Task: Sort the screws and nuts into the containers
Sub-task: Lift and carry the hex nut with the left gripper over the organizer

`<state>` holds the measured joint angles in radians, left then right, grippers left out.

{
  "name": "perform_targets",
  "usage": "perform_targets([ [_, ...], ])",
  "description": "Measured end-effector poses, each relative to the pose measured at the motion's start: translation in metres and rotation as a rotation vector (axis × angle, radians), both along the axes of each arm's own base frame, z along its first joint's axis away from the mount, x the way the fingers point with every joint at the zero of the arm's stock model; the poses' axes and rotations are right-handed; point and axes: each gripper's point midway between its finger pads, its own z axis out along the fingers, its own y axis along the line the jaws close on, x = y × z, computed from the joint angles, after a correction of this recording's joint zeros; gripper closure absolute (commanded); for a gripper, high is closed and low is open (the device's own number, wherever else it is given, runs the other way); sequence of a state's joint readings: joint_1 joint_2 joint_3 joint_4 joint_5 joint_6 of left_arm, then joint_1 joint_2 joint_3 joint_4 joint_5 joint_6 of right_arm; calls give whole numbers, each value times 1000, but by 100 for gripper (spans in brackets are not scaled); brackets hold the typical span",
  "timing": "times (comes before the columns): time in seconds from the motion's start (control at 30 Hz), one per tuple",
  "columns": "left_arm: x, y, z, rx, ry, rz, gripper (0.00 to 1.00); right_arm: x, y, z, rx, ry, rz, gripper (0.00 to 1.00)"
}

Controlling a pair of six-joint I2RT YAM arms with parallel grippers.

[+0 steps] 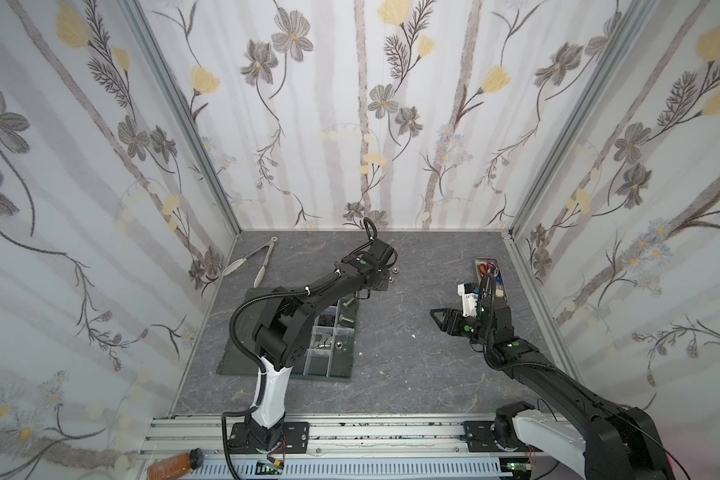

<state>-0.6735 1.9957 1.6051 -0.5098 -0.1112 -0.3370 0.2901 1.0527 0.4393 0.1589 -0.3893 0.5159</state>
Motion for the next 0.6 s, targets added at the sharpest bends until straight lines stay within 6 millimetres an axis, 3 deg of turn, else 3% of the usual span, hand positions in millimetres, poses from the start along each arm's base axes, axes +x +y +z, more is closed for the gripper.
perform_targets([
  [0.4, -66, 29, 25, -43, -38, -30, 80, 0, 16, 3, 9, 23, 40, 39],
  [0.6, -107, 53, 18, -57, -20, -19, 80, 2, 31, 6, 5, 27, 76, 39],
])
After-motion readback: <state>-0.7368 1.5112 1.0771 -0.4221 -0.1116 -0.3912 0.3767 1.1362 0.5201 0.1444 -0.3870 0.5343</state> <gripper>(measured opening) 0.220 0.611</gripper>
